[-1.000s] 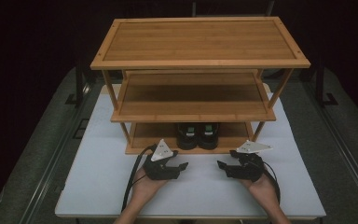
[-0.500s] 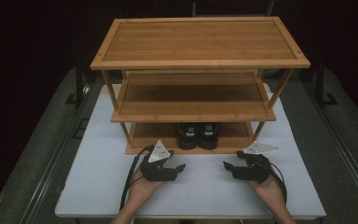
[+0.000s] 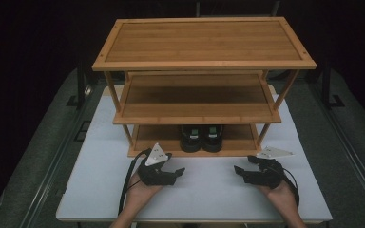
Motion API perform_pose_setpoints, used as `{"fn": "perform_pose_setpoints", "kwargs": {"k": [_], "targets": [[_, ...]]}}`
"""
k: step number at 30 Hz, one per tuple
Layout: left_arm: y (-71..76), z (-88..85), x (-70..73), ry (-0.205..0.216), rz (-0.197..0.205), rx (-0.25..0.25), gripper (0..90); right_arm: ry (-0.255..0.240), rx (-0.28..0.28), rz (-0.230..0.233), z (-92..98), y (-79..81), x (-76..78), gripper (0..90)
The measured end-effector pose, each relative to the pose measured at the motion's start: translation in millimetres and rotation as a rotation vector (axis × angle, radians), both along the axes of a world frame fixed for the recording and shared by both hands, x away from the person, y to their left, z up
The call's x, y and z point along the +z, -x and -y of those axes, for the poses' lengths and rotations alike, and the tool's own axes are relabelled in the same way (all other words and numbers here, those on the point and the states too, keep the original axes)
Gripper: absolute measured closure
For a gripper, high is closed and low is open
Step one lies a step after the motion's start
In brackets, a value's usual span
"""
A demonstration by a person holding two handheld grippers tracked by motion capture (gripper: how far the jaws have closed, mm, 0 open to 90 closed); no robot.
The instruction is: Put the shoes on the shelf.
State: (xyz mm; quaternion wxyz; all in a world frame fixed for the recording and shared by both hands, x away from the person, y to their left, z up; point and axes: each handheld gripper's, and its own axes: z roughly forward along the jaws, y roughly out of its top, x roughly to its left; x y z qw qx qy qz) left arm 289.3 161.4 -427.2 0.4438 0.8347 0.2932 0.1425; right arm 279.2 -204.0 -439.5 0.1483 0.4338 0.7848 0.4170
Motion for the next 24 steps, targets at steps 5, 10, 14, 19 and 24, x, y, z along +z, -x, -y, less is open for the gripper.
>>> {"fn": "perform_pose_setpoints", "kwargs": {"k": [5, 10, 14, 19, 24], "targets": [[0.8, -4.1, 0.5, -0.002, 0.0, 0.013, 25.7, 0.001, -0.011, 0.001, 6.2, 2.4, -0.6, 28.3], [1.2, -8.4, -0.3, -0.001, -0.002, 0.02, 23.7, 0.0, -0.018, 0.0, 11.6, 4.2, -1.6, 28.0], [1.9, -12.7, -0.1, 0.003, -0.011, 0.025, 23.2, 0.0, -0.026, -0.003, 17.4, 5.9, -3.2, 27.9], [4.1, -16.3, -0.5, -0.002, -0.01, 0.025, 22.6, -0.001, -0.034, -0.002, 23.7, 9.2, -4.6, 27.7], [7.1, -21.2, -1.3, -0.006, -0.016, 0.031, 21.1, -0.004, -0.041, -0.006, 29.3, 12.1, -7.2, 27.6]]}}
